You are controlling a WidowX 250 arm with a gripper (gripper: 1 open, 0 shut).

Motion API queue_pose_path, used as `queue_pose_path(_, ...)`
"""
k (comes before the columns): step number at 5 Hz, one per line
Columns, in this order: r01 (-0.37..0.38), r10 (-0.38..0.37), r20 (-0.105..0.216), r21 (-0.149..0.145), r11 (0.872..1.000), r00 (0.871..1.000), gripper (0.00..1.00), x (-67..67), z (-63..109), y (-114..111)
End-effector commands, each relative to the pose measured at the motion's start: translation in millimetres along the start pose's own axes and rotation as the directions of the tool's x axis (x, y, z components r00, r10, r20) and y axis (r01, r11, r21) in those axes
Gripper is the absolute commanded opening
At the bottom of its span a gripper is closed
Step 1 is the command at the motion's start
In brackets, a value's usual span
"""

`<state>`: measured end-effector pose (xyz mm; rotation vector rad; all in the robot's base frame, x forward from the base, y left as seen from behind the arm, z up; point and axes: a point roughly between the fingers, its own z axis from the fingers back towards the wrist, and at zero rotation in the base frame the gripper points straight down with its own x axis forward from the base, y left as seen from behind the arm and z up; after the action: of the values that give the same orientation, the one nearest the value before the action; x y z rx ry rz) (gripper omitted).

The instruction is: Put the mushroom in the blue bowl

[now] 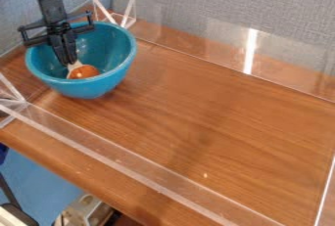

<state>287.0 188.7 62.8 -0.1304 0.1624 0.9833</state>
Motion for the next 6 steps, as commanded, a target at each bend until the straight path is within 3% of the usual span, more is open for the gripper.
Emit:
queue_pose_path(1, 0.002, 0.001, 0.09, -0.036, 0.999, 0.996, 0.0, -7.4, 40.1, -7)
queue_pose_path(2, 0.004, -0.001, 0.102, -0.034, 0.999, 0.995, 1.0, -10.0, 47.1, -9)
queue_pose_path(3, 0.008, -0.004, 0.117, -0.032, 0.999, 0.993, 1.0, -13.2, 55.5, -11)
queue_pose_path(4, 0.018, -0.014, 0.135, -0.034, 0.999, 0.991, 0.0, -17.1, 63.5, -15)
queue_pose_path(5, 0.02, -0.015, 0.147, -0.032, 0.999, 0.989, 1.0, -18.3, 67.2, -18)
queue_pose_path(6, 0.021, -0.016, 0.16, -0.031, 0.999, 0.987, 1.0, -20.1, 72.9, -21)
